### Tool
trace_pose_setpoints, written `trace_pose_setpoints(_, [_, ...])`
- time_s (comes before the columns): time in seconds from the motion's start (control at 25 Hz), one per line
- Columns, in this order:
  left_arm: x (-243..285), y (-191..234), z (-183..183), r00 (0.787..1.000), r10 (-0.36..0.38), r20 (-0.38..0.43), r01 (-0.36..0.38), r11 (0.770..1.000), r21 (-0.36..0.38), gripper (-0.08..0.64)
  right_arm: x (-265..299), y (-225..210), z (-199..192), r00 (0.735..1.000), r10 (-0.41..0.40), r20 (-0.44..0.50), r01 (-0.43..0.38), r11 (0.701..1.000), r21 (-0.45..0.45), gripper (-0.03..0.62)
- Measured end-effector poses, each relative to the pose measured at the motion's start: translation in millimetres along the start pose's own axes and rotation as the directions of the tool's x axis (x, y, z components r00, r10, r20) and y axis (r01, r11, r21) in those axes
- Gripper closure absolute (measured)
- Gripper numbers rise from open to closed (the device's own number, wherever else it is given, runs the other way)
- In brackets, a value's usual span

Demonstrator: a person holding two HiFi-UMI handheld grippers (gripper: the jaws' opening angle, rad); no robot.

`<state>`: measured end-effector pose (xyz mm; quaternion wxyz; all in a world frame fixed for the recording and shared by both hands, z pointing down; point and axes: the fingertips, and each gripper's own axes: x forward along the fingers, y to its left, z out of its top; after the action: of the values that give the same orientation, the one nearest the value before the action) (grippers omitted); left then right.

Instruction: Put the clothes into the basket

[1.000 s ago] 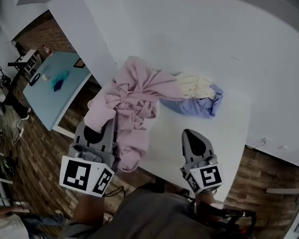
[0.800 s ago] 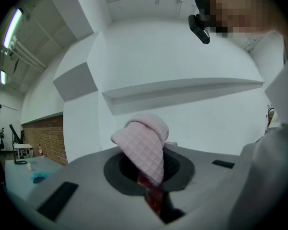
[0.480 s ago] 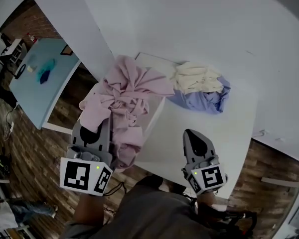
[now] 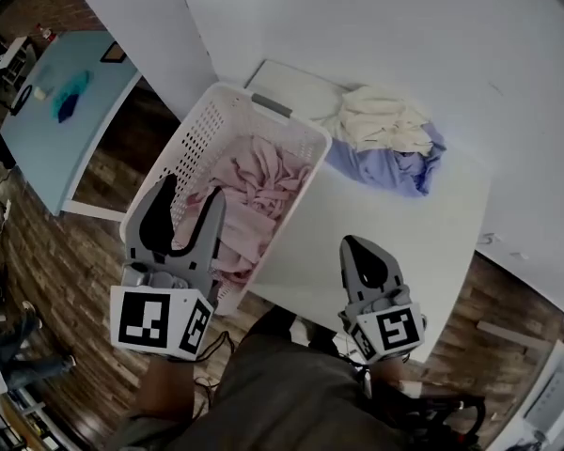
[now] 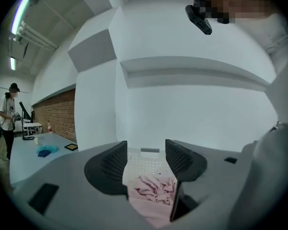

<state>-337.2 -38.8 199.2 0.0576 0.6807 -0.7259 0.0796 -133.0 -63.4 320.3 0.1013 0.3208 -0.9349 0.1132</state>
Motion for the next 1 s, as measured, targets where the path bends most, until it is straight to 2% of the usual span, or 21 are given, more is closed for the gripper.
trace_pose_setpoints(0.24, [-23.4,-13.1,8.5,0.999,0.019,0.034,-0.018,1.000,-0.003,0.314,-14.0,5.9,11.2,0.999,0.029,0.032,-0.028,0.999,-0.023,0.584])
trace_pose_setpoints(0.44, [-49.1,-34.2,26.1,0.996,0.031,0.081,-0.032,0.999,0.013,0.395,-43.8,5.7,24.5,0.997,0.028,0.078,-0.024,0.998,-0.050,0.584])
trace_pose_setpoints(0.6, [-65.7,-61.9,37.6,0.994,0.032,0.108,-0.038,0.998,0.055,0.447,-76.3,-3.2,34.8,0.993,0.008,0.121,0.001,0.998,-0.068,0.584])
trace_pose_setpoints(0.72, [-71.8,-84.1,41.7,0.991,0.008,0.134,-0.016,0.998,0.061,0.496,-100.7,-12.8,38.2,0.987,-0.024,0.156,0.037,0.996,-0.078,0.584])
trace_pose_setpoints(1.0, [-81.4,-147.2,39.2,0.984,-0.047,0.172,0.044,0.999,0.021,0.551,-159.6,-41.2,29.7,0.984,-0.068,0.164,0.085,0.992,-0.098,0.584])
